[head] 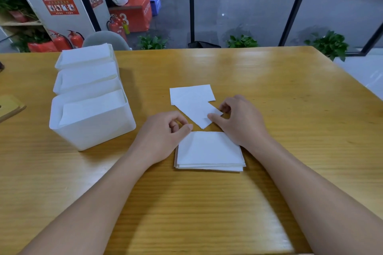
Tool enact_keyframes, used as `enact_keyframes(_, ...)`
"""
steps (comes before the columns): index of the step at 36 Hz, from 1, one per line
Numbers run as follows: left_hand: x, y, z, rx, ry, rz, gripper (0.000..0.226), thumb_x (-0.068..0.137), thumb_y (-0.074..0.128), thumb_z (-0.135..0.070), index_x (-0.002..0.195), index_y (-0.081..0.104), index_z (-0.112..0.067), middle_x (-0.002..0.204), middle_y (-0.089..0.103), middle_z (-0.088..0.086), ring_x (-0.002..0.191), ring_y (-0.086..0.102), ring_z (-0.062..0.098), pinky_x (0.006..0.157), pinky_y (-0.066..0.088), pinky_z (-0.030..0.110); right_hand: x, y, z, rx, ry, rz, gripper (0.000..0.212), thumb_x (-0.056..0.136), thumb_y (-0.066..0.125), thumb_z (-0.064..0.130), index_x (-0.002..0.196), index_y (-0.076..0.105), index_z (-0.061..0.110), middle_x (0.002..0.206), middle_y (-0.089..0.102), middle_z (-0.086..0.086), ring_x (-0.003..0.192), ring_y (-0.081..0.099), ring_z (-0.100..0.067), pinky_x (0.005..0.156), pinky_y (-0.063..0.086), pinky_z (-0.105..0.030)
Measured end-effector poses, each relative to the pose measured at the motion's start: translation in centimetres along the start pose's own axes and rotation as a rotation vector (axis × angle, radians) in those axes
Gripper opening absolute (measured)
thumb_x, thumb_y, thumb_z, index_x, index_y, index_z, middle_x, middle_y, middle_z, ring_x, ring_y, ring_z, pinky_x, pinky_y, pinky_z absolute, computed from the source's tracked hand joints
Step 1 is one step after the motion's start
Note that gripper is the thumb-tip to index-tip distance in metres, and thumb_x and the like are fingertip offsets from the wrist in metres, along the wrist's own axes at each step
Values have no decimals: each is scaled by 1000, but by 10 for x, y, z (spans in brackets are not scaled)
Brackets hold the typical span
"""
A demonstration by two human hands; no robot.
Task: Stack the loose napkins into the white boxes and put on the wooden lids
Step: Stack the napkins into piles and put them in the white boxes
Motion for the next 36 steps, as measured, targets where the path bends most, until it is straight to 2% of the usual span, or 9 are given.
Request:
enact_keyframes(7,0,1,1,-2,2,-16,13,101,73,-48,95,74,-37,75,69,-4,58,54,6,59,47,31,2,1,-3,102,0,39,16,92,81,40,87,68,32,96,58,14,86,59,-7,72,51,-35)
enact_keyframes(14,1,0,2,-83,-21,-116,12,99,76,-48,105,75,-38,85,71,-13,71,63,7,63,49,18,-2,-10,-6,300,-20,41,14,100,74,27,87,68,28,78,69,11,60,57,-9,56,45,-28)
enact_keyframes(18,4,-5,1,-133,-22,-213,34,99,75,-50,130,67,-38,108,71,-19,98,67,-2,75,47,10,-11,-23,-1,402,-106,2,12,102,73,22,92,67,26,83,71,14,73,65,-10,64,49,-23)
enact_keyframes(22,8,-7,6,-224,-58,-183,64,97,77,-54,153,52,-37,130,66,-24,117,64,-8,91,51,18,-21,-30,3,419,-188,1,10,99,78,19,93,71,25,87,70,21,75,64,-9,64,44,-15)
enact_keyframes(24,7,-7,7,-321,-65,-165,65,96,78,-54,154,52,-37,132,70,-20,122,65,-5,100,52,25,-25,-33,5,394,-236,21,11,98,79,18,93,72,25,87,70,19,78,63,-8,64,41,-13)
enact_keyframes(28,5,-7,2,-465,-43,-150,36,100,79,-37,134,68,-32,106,82,-9,98,74,9,92,54,32,-29,-35,8,376,-294,31,12,96,81,16,94,74,25,86,69,17,84,63,-8,66,39,-12)
enact_keyframes(30,4,-7,1,-498,-14,-184,22,100,80,-27,121,74,-29,92,80,-6,83,66,13,82,50,32,-29,-34,8,424,-299,24,14,94,82,14,94,74,26,86,70,14,84,63,-10,66,40,-14)
enact_keyframes(32,4,-9,1,-529,9,-217,22,99,81,-22,119,73,-28,89,77,1,80,63,18,80,49,38,-29,-33,6,502,-267,16,17,92,84,14,94,74,28,86,70,11,82,61,-12,69,47,-27)
enact_keyframes(36,2,-14,-1,-561,75,-276,26,99,80,-18,122,73,-28,103,79,7,98,73,31,91,59,52,-26,-34,4,584,-253,-19,22,89,85,14,99,73,29,98,73,9,94,65,-18,87,53,-44)
Point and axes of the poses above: each hand's wrist, its own x-axis towards the middle knuckle, its own y-axis out of the palm, z = x × y, the point moved 1 cm from there along x, towards the middle knuckle
